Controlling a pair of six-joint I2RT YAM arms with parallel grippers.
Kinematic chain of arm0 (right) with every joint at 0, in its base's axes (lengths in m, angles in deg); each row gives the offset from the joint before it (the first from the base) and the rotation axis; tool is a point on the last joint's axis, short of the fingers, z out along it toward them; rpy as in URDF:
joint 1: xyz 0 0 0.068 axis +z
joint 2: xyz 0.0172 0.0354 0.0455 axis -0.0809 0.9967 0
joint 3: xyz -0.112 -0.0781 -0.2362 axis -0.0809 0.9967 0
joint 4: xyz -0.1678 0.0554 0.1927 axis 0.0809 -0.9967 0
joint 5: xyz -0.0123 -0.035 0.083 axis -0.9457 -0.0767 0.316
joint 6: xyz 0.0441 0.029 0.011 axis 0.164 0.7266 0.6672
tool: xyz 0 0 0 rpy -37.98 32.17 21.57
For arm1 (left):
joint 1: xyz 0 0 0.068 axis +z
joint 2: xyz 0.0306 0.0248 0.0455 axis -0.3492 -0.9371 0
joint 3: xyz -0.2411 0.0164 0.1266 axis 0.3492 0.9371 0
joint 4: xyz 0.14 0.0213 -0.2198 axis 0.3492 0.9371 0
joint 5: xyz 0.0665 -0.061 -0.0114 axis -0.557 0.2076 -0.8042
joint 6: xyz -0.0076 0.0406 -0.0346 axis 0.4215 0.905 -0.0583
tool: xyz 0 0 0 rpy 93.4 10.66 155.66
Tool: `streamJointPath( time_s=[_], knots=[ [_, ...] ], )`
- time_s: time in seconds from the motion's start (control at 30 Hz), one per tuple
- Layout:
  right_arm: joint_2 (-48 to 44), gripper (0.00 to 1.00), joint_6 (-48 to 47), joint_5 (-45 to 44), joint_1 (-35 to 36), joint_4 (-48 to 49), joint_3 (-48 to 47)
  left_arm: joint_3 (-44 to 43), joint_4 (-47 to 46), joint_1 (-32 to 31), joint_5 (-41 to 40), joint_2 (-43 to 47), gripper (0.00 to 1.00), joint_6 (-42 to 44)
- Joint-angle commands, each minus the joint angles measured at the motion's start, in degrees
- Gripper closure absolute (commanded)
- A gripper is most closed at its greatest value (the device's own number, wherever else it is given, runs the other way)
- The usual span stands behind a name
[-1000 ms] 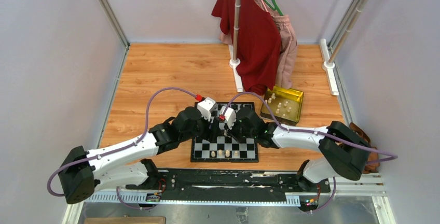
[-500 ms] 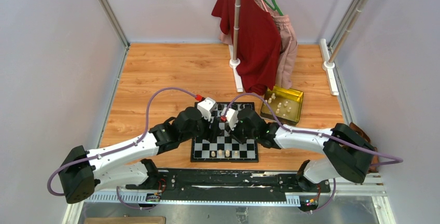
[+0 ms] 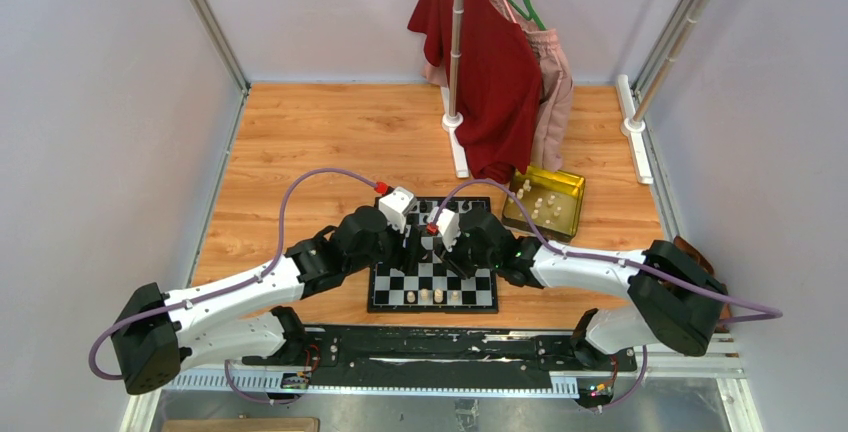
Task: Set up the chess pieces on the board
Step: Pick up the chess piece from the chessboard.
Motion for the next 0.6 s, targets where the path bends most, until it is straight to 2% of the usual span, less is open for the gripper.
streamJointPath(
  time_s=[0.0,0.43,0.57],
  knots=[
    [0.22,0.66,0.63,-0.17,-0.71,-0.54,1.04,-0.34,-1.43,-0.58,-0.63,0.97,0.33,-0.07],
    [3.06,0.66,1.6,-0.67,-0.71,0.28,1.26,0.19,-1.6,-0.58,-0.66,2.07,0.33,-0.12],
    [3.45,0.74,1.84,-1.06,-0.77,0.23,1.13,0.61,-1.44,-0.58,-0.89,2.76,0.33,-0.09]
  ],
)
